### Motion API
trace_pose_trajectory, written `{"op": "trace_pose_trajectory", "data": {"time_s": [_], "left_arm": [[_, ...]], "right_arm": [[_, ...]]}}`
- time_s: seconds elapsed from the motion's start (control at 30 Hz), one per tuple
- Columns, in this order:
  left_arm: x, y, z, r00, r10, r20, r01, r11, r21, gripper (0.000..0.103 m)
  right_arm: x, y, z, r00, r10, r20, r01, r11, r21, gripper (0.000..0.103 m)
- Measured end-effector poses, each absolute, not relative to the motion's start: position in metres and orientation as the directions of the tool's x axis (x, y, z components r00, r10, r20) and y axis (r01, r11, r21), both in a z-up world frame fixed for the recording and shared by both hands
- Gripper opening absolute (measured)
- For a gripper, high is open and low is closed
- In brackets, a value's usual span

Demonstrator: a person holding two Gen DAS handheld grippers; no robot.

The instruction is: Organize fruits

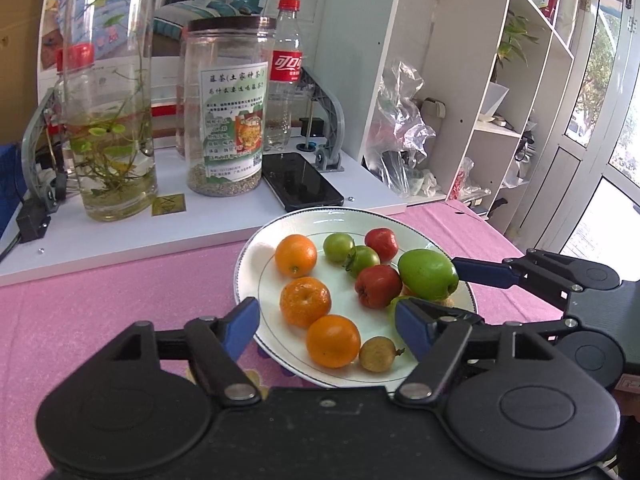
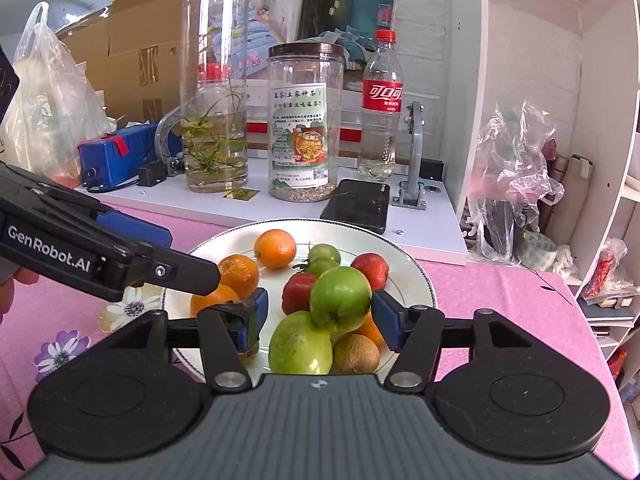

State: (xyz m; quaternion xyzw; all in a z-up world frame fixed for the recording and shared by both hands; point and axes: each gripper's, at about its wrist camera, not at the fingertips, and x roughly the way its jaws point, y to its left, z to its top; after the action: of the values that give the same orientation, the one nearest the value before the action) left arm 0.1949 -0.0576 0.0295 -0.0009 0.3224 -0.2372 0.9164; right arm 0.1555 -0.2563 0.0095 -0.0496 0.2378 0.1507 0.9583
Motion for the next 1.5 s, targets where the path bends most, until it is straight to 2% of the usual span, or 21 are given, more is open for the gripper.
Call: {"op": "trace_pose_trajectory", "data": {"time_s": [0.13,0.2,0.63,0.83,1.5], "left_arm": [[0.186,-0.056,0.033,0.705,-0.405,-0.582,0.406,0.903,-0.137,0.103],[0.181,-0.055,0.035,0.721,-0.383,-0.577,0.386,0.914,-0.125,0.103],[0.143,-0.044,0.032,0.736,-0.282,-0.615,0.271,0.956,-0.114,0.103],[0.125,-0.045,0.026,0.741,-0.227,-0.632,0.226,0.970,-0.084,0.103],[0.096,-0.056,0.024,0.746,-0.162,-0.645,0.203,0.979,-0.011,0.103]], "right_arm": [[0.153,-0.258,0.008,0.838,0.260,-0.479,-0.305,0.952,-0.015,0.099],[0.149,-0.258,0.010,0.843,0.255,-0.474,-0.298,0.954,-0.017,0.103],[0.097,-0.274,0.028,0.866,0.194,-0.460,-0.217,0.976,0.003,0.103],[0.081,-0.285,0.028,0.843,0.156,-0.515,-0.165,0.986,0.028,0.103],[0.054,-0.291,0.024,0.841,0.144,-0.522,-0.143,0.989,0.043,0.103]]}}
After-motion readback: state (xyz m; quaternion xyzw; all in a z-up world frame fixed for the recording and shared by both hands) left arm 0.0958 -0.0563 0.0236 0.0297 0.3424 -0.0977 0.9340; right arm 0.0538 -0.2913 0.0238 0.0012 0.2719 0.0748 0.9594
